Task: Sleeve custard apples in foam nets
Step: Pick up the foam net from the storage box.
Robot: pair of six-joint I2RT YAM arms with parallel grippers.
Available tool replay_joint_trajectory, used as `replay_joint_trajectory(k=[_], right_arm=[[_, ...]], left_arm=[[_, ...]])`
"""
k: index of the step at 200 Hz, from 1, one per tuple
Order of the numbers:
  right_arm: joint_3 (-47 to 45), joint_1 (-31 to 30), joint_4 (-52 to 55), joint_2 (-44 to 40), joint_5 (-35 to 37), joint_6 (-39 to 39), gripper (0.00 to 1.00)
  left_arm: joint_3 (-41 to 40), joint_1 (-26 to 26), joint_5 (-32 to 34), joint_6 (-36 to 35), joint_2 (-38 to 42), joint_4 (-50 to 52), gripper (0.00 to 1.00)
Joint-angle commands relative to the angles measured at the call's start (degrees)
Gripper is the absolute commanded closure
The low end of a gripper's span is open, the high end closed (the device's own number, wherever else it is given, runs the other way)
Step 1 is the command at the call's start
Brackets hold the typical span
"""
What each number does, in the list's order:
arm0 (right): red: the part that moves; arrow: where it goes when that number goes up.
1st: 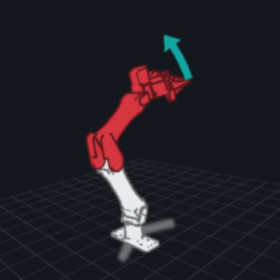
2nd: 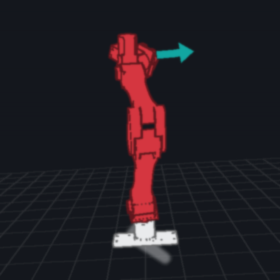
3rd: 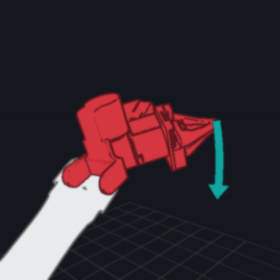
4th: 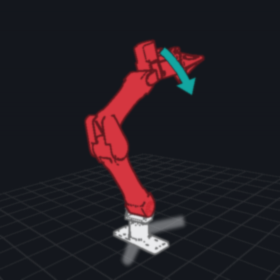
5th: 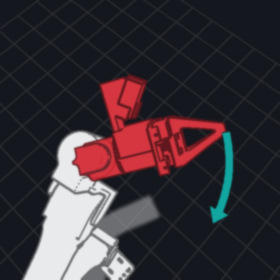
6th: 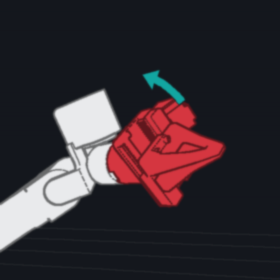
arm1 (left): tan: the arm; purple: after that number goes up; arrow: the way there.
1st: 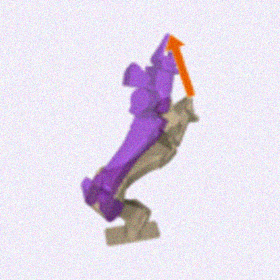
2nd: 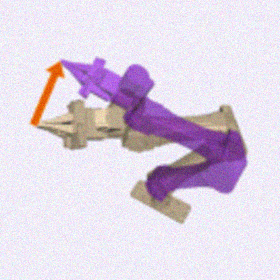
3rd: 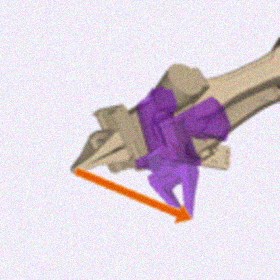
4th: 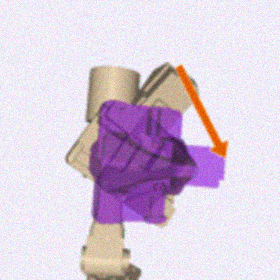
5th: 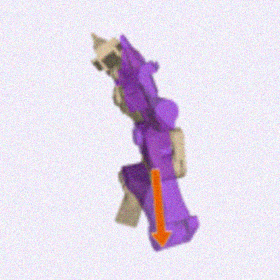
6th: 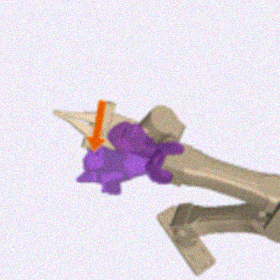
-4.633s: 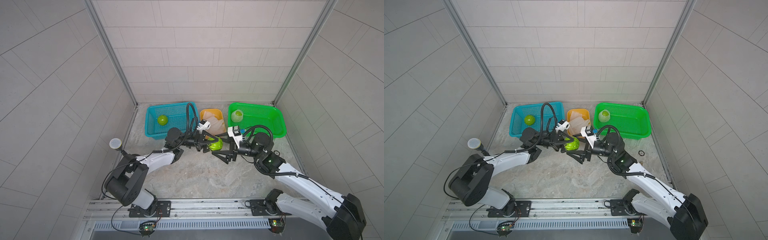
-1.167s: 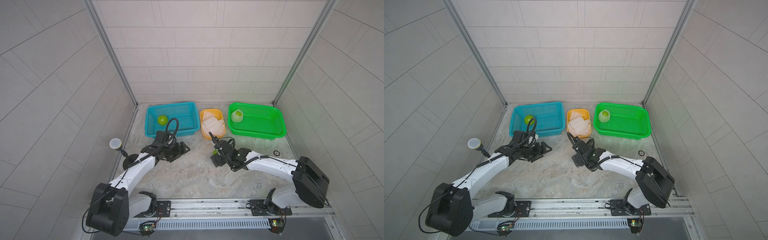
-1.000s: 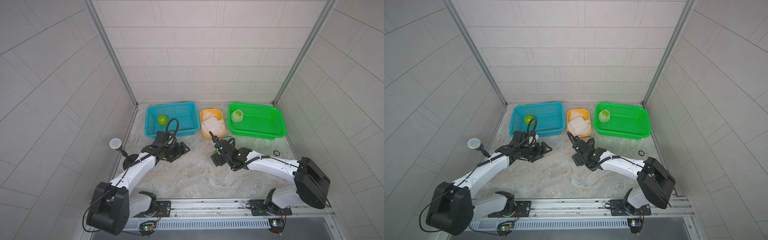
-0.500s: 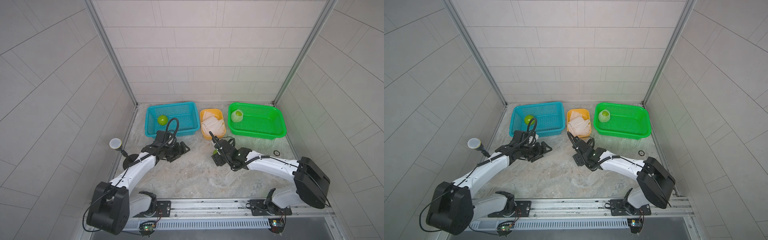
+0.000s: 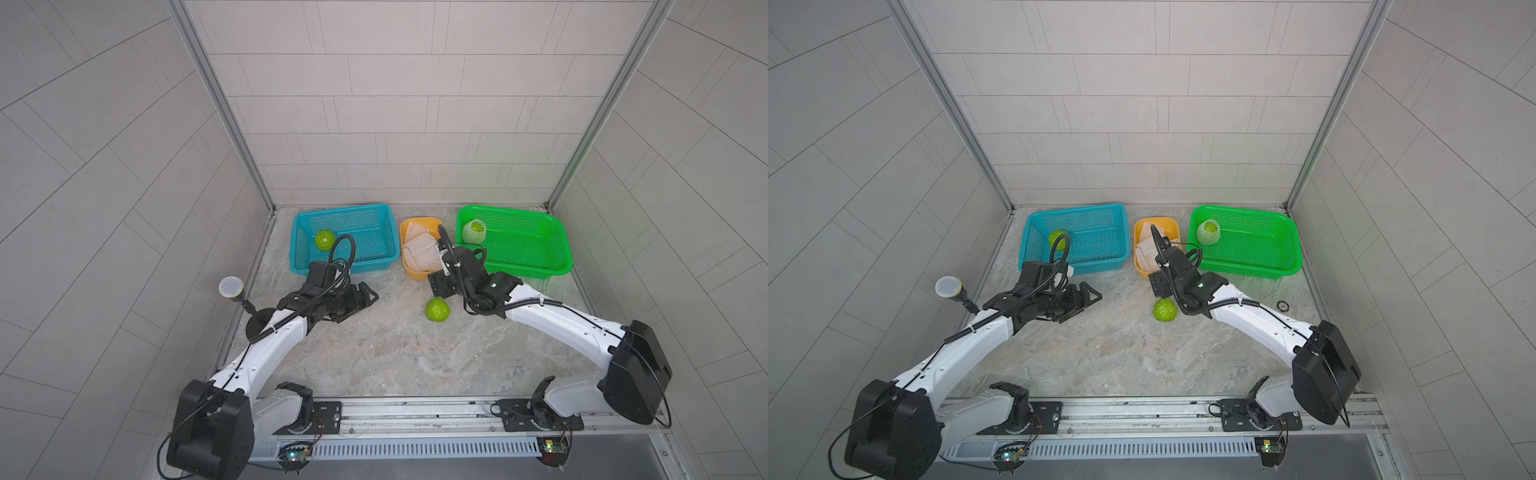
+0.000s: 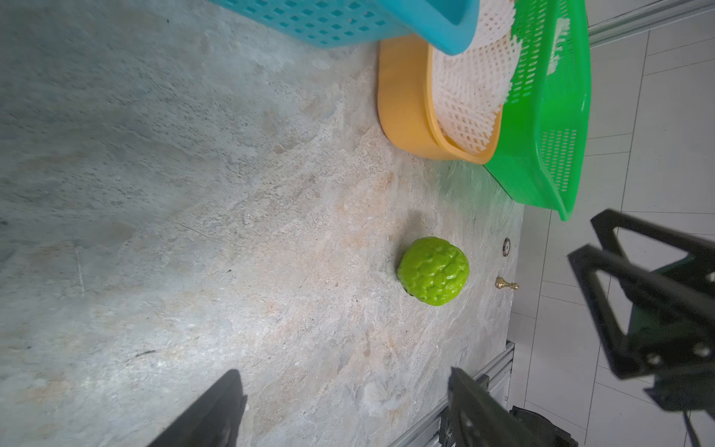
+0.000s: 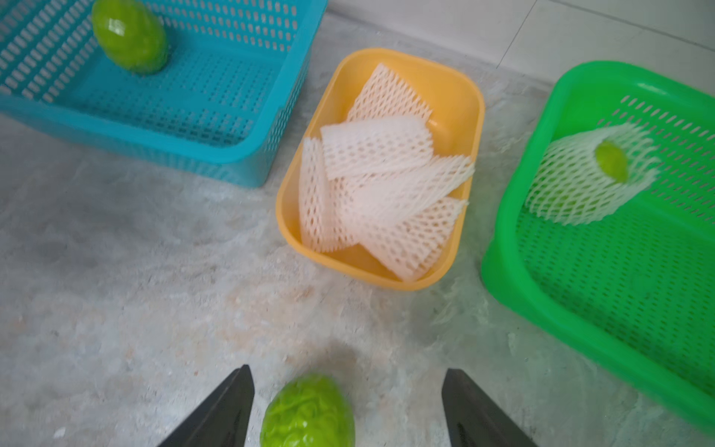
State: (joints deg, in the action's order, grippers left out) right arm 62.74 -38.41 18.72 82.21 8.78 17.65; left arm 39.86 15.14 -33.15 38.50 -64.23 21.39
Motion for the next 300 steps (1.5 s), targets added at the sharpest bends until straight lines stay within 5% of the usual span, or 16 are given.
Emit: replay_joint_trajectory(k=[1, 132, 166, 213, 300], right_arm=[[4.5, 2.1, 2.0, 5.4, -1.5, -0.2, 0.21], [27.5, 9.7, 7.9, 32.5, -2.5, 1.1, 0.32], [29.9, 10.1, 8.4, 35.3, -2.2, 1.0, 0.49], [30.3, 10.1, 9.3, 33.5, -2.4, 0.5, 0.79], [20.2, 9.9, 8.7, 16.9, -5.3, 0.4, 0.81]], left_arm=[[0.9, 0.0, 0.2, -1.3, 1.6, 1.1, 0.13], [-1.1, 0.0, 0.2, -1.0, 2.8, 1.1, 0.14], [-1.7, -0.1, 0.0, -0.5, 2.5, 0.6, 0.14], [-1.5, -0.1, 0.1, -0.3, 2.4, 0.3, 0.14], [0.9, 0.0, -0.3, -0.3, 2.0, 0.2, 0.14]])
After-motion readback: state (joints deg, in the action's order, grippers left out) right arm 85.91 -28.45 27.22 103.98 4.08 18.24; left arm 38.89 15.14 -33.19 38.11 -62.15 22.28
